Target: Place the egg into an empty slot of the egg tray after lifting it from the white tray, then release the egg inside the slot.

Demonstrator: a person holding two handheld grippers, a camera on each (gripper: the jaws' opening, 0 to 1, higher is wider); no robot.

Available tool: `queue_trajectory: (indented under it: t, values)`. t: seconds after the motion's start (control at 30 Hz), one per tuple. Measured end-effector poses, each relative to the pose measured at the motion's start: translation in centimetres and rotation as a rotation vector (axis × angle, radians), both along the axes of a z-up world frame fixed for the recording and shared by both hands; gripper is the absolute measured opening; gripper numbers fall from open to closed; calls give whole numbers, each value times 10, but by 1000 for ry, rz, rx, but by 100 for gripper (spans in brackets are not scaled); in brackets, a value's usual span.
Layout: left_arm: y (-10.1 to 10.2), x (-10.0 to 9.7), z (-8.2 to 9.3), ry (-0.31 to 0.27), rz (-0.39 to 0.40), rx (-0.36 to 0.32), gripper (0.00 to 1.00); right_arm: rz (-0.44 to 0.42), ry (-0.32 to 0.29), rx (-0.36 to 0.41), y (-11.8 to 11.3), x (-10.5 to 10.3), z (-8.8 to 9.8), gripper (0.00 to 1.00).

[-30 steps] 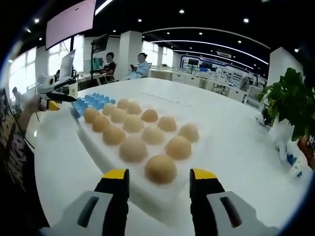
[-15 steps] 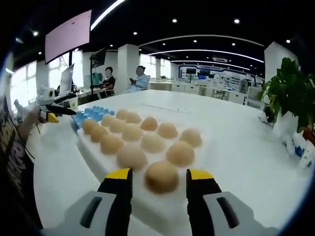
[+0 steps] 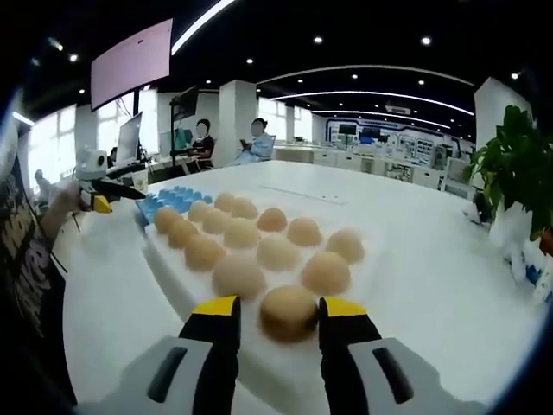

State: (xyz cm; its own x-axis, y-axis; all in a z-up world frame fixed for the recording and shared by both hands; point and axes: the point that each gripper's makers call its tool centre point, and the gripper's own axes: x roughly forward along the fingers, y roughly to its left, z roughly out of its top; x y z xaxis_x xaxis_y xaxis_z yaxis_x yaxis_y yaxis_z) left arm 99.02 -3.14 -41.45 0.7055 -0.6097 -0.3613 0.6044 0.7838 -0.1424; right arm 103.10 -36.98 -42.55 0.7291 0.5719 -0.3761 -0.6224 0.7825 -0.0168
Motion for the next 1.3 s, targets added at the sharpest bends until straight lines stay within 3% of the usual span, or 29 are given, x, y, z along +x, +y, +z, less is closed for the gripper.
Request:
queue_trajectory:
  t: [0.23, 1.3]
  values:
    - [0, -1, -2, 7, -1, -1, 87, -3, -7, 22, -7, 3, -1, 28]
    - [-1, -5, -10, 27, -3, -23, 86, -28, 9, -23, -8, 1, -1, 28]
